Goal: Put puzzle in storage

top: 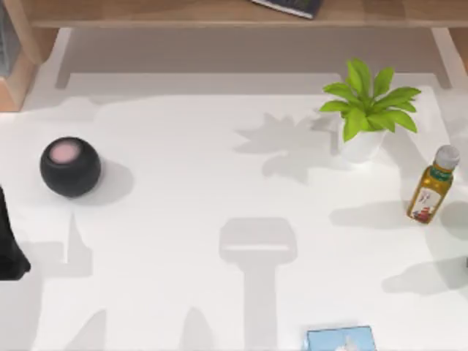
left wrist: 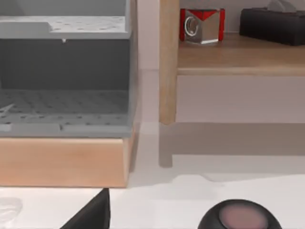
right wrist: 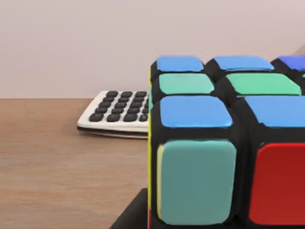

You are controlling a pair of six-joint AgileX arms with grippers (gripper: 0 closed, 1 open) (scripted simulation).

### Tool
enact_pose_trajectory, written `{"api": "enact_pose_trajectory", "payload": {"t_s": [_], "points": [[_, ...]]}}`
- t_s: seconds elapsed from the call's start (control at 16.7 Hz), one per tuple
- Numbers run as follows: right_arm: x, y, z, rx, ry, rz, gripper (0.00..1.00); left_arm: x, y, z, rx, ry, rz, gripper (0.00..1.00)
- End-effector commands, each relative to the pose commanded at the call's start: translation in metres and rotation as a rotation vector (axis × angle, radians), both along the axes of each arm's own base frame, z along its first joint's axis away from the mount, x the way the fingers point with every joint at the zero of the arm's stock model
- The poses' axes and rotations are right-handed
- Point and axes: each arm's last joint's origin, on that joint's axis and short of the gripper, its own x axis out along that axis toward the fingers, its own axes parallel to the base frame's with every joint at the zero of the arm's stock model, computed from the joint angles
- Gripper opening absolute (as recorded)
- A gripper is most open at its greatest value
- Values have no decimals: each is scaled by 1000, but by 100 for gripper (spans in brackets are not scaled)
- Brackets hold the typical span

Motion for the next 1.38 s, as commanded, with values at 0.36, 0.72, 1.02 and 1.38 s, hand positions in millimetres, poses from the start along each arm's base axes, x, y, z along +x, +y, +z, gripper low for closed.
{"api": "enact_pose_trajectory", "payload": {"t_s": [0.36,0.72,1.02,1.38], "points": [[-3,-4,7,0,-5,-2,0,0,0,0,0,0,0,100],[-33,-51,80,-69,-29,15,0,0,0,0,0,0,0,100],[-73,-109,127,-177,102,-4,0,0,0,0,0,0,0,100],[-63,-178,89,-221,560,-44,0,0,0,0,0,0,0,100]]}}
